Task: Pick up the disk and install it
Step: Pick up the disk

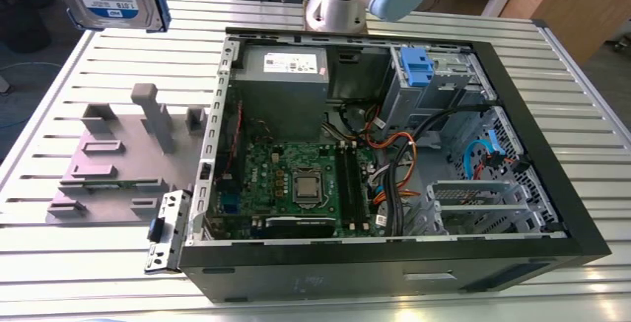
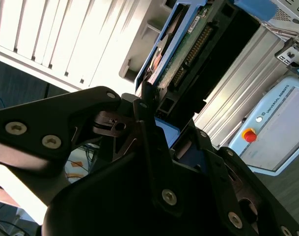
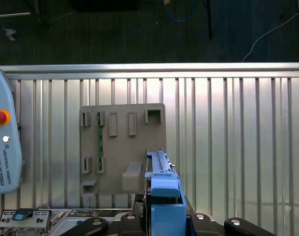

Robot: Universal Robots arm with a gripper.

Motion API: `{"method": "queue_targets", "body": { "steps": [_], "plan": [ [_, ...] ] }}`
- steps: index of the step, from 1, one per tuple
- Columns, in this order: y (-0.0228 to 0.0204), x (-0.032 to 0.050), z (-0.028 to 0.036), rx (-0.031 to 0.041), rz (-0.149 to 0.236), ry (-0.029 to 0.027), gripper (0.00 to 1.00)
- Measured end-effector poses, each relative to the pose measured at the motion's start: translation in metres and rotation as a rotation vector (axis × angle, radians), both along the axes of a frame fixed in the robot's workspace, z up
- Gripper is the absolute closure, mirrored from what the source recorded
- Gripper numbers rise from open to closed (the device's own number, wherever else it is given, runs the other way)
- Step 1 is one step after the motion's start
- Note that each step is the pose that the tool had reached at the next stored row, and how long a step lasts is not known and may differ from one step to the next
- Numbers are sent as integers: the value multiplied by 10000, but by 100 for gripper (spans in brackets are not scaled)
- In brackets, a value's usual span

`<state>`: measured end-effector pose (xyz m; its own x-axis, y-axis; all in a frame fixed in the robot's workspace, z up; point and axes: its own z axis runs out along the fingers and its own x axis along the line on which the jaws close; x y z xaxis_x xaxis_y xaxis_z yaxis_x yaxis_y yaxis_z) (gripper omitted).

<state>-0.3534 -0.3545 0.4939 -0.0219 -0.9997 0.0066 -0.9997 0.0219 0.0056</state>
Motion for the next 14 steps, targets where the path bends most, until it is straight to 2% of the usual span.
{"method": "queue_targets", "body": {
  "steps": [14],
  "plan": [
    [0, 79, 0, 0, 0, 1, 63]
  ]
}}
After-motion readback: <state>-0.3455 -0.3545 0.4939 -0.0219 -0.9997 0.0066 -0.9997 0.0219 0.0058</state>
